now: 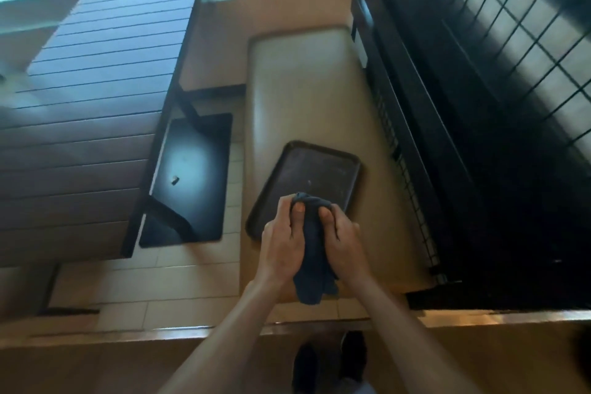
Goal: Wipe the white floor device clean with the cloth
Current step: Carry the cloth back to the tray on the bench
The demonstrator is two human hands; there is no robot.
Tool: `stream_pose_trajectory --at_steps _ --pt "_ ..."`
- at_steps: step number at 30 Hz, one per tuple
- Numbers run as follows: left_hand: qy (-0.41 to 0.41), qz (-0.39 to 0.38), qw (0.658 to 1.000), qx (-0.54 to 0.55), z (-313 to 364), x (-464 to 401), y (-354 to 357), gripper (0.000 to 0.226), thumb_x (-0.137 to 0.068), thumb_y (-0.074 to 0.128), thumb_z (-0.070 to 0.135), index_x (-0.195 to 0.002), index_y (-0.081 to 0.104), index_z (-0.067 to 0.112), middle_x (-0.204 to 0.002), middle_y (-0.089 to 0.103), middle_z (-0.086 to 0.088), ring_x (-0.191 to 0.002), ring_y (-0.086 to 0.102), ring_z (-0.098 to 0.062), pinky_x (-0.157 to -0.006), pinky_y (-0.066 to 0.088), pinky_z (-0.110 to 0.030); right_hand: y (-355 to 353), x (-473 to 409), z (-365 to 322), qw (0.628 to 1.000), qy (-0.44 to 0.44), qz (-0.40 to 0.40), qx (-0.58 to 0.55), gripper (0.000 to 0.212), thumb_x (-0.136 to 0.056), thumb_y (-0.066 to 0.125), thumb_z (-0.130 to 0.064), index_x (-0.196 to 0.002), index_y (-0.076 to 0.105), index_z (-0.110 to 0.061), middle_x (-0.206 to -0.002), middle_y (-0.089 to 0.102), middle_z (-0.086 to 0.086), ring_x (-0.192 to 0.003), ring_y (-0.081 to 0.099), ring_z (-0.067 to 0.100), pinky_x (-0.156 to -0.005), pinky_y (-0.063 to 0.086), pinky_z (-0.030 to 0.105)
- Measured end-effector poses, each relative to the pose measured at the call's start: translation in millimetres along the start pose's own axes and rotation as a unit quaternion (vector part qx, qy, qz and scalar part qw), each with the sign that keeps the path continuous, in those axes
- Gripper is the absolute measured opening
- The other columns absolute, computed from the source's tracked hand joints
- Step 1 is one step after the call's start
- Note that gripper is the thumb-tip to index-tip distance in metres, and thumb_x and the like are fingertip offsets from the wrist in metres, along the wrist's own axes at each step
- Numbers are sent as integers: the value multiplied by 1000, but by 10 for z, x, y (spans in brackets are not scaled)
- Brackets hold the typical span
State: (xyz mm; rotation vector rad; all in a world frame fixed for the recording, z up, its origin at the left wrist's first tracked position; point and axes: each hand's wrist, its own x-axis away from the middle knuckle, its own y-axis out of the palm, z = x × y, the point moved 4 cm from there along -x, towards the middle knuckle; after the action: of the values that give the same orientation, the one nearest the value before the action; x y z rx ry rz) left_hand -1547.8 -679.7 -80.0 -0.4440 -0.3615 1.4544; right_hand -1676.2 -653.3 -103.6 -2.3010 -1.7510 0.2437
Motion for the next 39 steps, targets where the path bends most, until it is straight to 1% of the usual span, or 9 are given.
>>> stream_pose_trajectory --at_steps 6,9,13,17,20,24,27,36,39 --pt "-30 4 999 -43 -232 -401 230 24 -105 34 46 -115 51 33 -81 66 7 -66 64 -5 -59 57 -40 76 -460 329 1000 11 -20 6 27 -106 41 -32 -103 63 -16 -79 70 -4 -69 67 6 -63 54 38" --pt "-29 -1 998 -60 -392 -657 355 22 -105 34 46 -112 51 33 -78 64 10 -65 63 -3 -53 53 -33 157 -731 532 999 17 -29 15 27 -106 41 -34 -101 62 -18 -78 69 -3 -67 66 8 -60 52 37" --pt "-32 -15 994 -101 -753 -1024 549 23 -106 36 43 -115 52 30 -81 62 13 -64 59 1 -55 43 -17 329 -1080 933 998 40 -20 44 33 -104 40 -41 -106 62 -17 -87 72 4 -80 70 20 -70 54 44" --pt "-37 -39 990 -127 -1206 -1311 717 25 -106 35 44 -119 53 32 -91 64 10 -80 65 -19 -67 49 -38 595 -1346 1377 996 55 -25 69 34 -104 41 -41 -110 61 -15 -95 72 10 -90 69 30 -76 52 48" --pt "-45 -55 986 -152 -1558 -1466 835 25 -107 35 42 -118 52 28 -85 61 9 -71 56 -11 -64 43 -35 764 -1449 1656 993 74 -40 78 35 -103 40 -44 -111 60 -16 -95 72 8 -91 68 29 -77 52 46" --pt "-49 -79 983 -158 -1974 -1606 993 24 -106 33 46 -116 50 31 -81 65 7 -67 61 -12 -61 46 -37 954 -1550 1992 990 88 -59 94 34 -105 38 -42 -110 58 -16 -76 64 -4 -69 62 17 -61 42 33" --pt "-59 -93 981 -160 -2233 -1692 1119 25 -106 33 46 -116 51 32 -79 66 5 -68 62 -10 -61 47 -36 1072 -1625 2241 988 102 -64 96 34 -105 37 -42 -109 57 -14 -70 56 -11 -66 57 13 -60 39 30" --pt "-55 -119 977 -166 -2799 -1917 1458 26 -107 34 46 -118 51 30 -80 67 4 -66 64 -9 -58 52 -37 1268 -1806 2783 986 116 -50 110 28 -105 39 -42 -105 54 -19 -65 55 -8 -52 54 2 -45 35 16" --pt "-40 -114 975 -187 -2885 -1975 1538 26 -107 34 43 -117 52 27 -86 67 8 -72 64 -10 -61 46 -32 1292 -1860 2888 984 113 -40 131 28 -105 39 -42 -105 54 -18 -63 57 -5 -51 56 4 -43 36 18"
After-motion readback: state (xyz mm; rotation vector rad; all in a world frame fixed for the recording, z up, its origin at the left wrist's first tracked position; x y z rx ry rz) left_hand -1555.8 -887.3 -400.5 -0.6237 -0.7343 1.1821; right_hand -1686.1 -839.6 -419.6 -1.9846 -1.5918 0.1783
